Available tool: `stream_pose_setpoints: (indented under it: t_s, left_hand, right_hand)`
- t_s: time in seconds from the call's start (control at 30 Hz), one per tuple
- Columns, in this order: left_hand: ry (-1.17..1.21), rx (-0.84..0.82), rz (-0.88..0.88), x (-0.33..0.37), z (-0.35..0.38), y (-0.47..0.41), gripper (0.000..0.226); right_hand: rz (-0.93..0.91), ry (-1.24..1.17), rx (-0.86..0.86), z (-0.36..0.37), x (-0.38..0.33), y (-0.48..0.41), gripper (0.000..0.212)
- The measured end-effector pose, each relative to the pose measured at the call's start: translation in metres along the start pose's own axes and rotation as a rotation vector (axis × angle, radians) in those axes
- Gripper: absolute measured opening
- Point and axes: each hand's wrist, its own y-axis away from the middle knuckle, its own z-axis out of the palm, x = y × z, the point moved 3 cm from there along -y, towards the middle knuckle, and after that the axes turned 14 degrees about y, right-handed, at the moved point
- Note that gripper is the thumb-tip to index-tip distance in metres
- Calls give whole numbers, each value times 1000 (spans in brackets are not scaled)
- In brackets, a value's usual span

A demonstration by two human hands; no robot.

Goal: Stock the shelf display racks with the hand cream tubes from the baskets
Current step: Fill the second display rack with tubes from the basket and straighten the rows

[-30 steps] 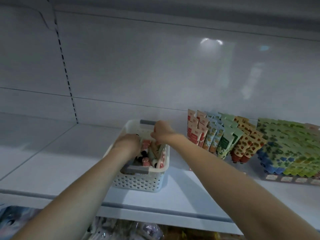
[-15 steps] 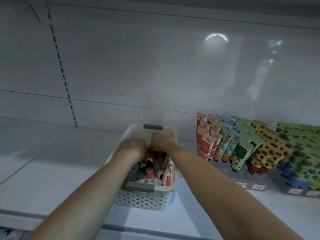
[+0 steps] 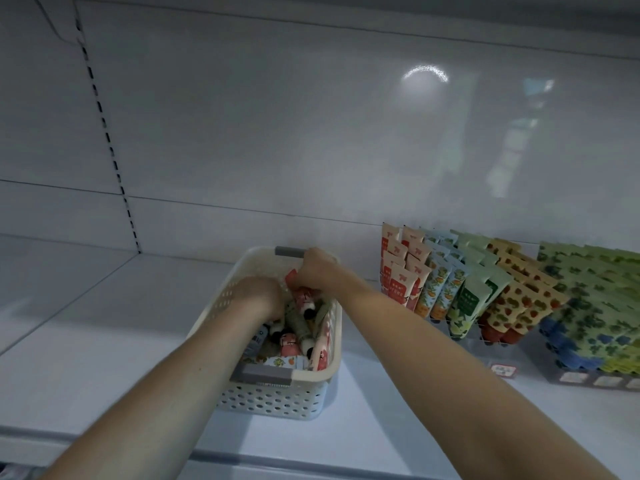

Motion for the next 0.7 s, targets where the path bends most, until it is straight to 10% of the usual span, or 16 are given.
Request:
stream_pose_setpoints:
  t_s: [0.7]
  left_hand:
    - [257,-52,67,-1,-2,-1,26]
  right_hand:
    - [-208,-800,275,-53,46,87,29]
